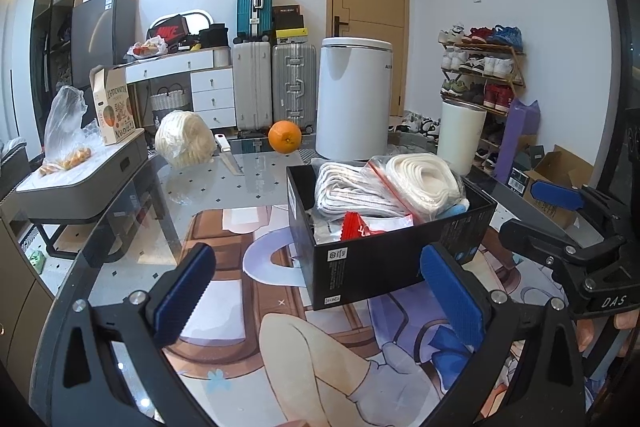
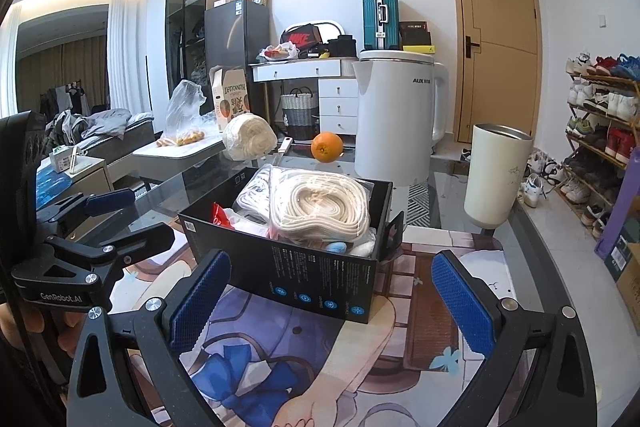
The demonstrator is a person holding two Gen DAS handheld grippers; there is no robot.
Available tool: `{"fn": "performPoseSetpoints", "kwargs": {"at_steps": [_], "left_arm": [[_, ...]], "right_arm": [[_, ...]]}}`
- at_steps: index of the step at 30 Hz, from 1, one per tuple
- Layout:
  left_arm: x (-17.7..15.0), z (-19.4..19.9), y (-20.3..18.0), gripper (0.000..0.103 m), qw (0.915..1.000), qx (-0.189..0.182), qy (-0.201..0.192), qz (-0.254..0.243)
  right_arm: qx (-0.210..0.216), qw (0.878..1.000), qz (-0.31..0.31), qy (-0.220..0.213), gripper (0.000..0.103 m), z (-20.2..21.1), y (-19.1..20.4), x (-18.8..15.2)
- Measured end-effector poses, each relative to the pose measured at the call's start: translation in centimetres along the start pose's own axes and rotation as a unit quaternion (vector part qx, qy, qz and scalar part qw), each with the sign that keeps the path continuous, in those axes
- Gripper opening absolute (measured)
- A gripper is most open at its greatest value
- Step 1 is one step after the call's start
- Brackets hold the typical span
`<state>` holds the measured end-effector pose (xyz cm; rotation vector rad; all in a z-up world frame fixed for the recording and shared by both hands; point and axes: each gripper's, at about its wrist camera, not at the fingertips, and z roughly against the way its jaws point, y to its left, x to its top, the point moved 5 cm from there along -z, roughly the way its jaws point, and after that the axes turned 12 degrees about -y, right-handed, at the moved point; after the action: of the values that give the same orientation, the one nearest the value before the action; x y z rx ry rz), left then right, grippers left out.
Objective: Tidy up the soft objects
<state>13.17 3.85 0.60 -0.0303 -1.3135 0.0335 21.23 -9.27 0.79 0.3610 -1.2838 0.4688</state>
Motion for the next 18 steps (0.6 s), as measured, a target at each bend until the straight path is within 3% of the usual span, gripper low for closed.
{"fn": "performPoseSetpoints", "kwargs": {"at_steps": [18], "left_arm": [[0.12, 0.41, 0.38, 0.103, 0.9999, -0.002, -0.011, 0.01]], "right_arm": [[0.0, 1.0, 0.011, -0.003, 0.102, 0.22, 0.35, -0.02]]}}
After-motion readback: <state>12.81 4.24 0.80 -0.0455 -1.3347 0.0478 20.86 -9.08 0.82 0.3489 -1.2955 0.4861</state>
